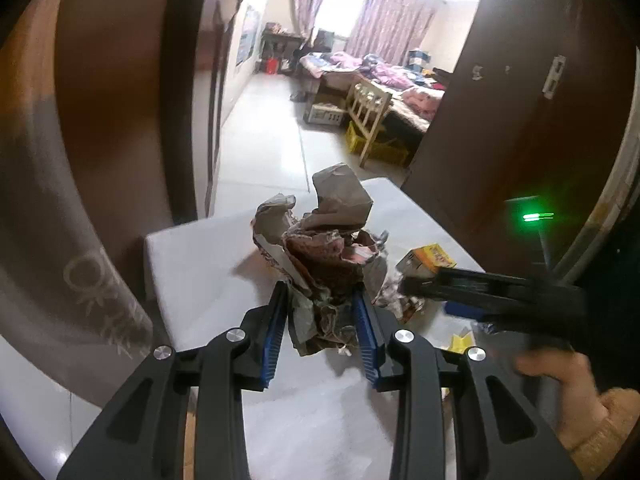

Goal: Collect trash
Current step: 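Grasp the crumpled brown paper with the left tool, then grasp the crumpled newspaper with the right tool while the left tool holds the brown paper, then carry both papers over the green bin and open both tools to drop them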

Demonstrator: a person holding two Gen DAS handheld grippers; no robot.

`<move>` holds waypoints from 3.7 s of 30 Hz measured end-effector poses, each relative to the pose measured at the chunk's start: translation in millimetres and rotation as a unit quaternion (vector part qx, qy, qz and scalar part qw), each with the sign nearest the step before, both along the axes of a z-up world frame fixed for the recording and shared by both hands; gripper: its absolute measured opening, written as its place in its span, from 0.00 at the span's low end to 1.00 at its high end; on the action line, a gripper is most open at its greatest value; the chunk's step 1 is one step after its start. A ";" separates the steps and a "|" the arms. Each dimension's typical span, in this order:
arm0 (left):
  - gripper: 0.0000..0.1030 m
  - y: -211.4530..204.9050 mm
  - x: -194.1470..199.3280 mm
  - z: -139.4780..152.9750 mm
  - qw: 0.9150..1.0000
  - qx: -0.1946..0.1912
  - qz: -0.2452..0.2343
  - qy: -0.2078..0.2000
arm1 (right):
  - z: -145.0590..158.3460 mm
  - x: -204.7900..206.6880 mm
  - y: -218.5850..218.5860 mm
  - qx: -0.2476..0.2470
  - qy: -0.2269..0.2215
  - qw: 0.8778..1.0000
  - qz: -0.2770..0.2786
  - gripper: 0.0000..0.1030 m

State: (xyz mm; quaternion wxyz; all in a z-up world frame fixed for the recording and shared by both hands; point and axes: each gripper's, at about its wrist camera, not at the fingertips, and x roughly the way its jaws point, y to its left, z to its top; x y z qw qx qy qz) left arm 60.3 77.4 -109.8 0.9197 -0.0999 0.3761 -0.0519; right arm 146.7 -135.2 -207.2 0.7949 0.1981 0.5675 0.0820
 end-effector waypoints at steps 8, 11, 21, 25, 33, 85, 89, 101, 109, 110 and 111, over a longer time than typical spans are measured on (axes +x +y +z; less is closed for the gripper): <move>0.30 -5.0 -7.4 -4.1 1.000 0.011 -0.001 -0.001 | -25.9 9.2 0.6 -0.011 0.035 0.999 0.000 0.81; 0.30 -2.1 -2.2 -11.8 1.000 0.003 0.001 0.018 | -30.2 10.1 0.2 -0.019 0.042 0.999 0.002 0.81; 0.30 -0.4 -0.1 -13.4 1.000 0.013 0.005 0.019 | -28.2 23.6 24.0 -0.074 0.014 0.996 0.037 0.44; 0.30 -5.7 -1.3 -10.2 1.000 0.018 0.008 0.018 | -10.6 12.9 13.9 -0.032 -0.010 0.999 0.042 0.26; 0.30 -0.2 -3.4 -11.2 1.000 0.011 0.013 0.016 | 0.4 2.0 6.9 -0.029 -0.021 0.998 0.042 0.26; 0.31 -98.1 -32.1 58.8 0.994 0.061 -0.063 -0.061 | 157.3 -144.9 -98.7 0.042 -0.277 0.959 -0.025 0.29; 0.31 -119.5 -34.4 52.4 0.993 0.063 -0.085 -0.050 | 159.2 -152.9 -115.6 0.055 -0.283 0.956 -0.043 0.29; 0.31 -196.5 -39.1 46.5 0.985 0.046 -0.161 -0.049 | 143.7 -182.4 -194.4 0.070 -0.270 0.953 -0.119 0.29; 0.32 -284.9 -39.4 10.1 0.961 0.015 -0.274 -0.012 | 123.3 -213.1 -272.7 0.050 -0.253 0.941 -0.221 0.29; 0.32 -300.1 -41.5 7.0 0.956 0.012 -0.291 -0.011 | 119.2 -216.5 -283.1 0.049 -0.247 0.939 -0.233 0.30; 0.32 -311.5 -43.2 4.8 0.953 0.012 -0.303 -0.010 | 115.1 -220.3 -293.1 0.049 -0.241 0.938 -0.245 0.30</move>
